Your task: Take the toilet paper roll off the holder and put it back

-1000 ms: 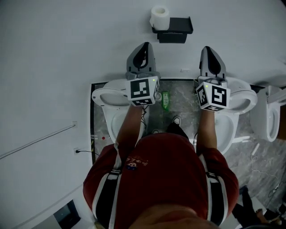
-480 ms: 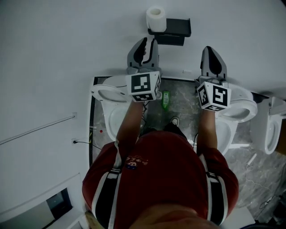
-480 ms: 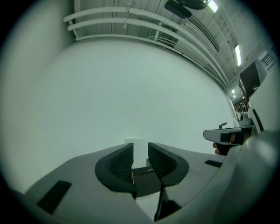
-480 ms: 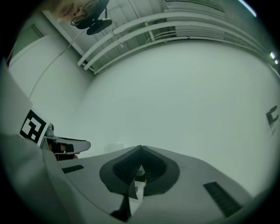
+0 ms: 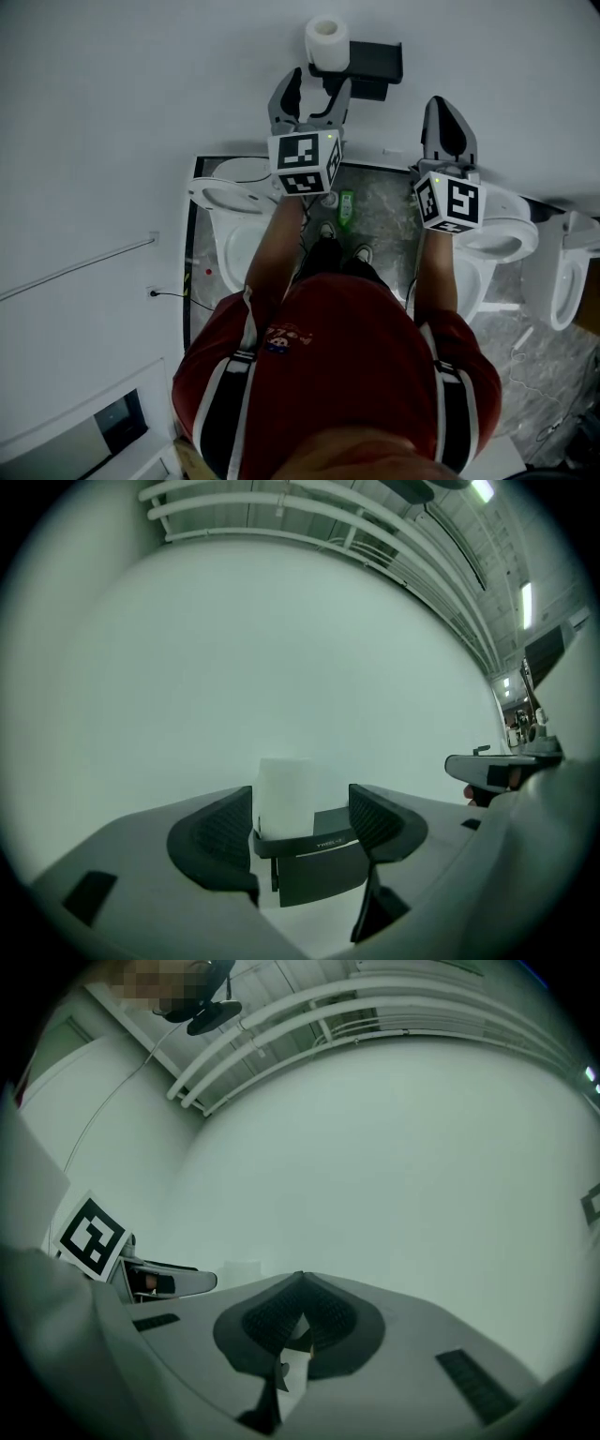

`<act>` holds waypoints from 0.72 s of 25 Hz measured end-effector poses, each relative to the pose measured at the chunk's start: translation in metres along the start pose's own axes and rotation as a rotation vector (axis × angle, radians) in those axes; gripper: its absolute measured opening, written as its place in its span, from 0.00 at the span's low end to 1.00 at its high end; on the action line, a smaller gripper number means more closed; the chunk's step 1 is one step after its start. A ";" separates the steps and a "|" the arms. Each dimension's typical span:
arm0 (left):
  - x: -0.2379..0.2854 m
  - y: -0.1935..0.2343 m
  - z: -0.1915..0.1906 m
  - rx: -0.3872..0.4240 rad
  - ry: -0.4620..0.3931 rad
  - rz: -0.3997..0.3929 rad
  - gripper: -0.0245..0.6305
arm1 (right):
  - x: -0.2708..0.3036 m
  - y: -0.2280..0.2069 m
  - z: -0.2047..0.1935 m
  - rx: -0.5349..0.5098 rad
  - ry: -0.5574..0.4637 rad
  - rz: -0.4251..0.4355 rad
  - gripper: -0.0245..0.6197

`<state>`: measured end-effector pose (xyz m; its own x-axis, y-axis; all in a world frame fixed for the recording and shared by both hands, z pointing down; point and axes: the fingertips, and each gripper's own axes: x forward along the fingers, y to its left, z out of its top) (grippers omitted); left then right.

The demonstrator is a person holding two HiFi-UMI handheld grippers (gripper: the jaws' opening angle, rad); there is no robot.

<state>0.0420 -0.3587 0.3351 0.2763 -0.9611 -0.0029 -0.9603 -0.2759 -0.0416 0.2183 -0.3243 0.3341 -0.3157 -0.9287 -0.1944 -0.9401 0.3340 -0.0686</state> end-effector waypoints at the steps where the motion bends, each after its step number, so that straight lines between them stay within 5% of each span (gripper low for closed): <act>1: 0.005 0.002 -0.004 -0.003 0.005 -0.001 0.56 | 0.003 -0.001 -0.001 -0.002 0.000 -0.005 0.05; 18: 0.079 0.027 -0.010 0.012 0.020 -0.061 0.60 | 0.051 -0.011 -0.007 -0.041 0.013 -0.089 0.05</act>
<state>0.0379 -0.4421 0.3433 0.3336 -0.9425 0.0201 -0.9410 -0.3342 -0.0533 0.2118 -0.3764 0.3314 -0.2325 -0.9565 -0.1762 -0.9688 0.2437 -0.0445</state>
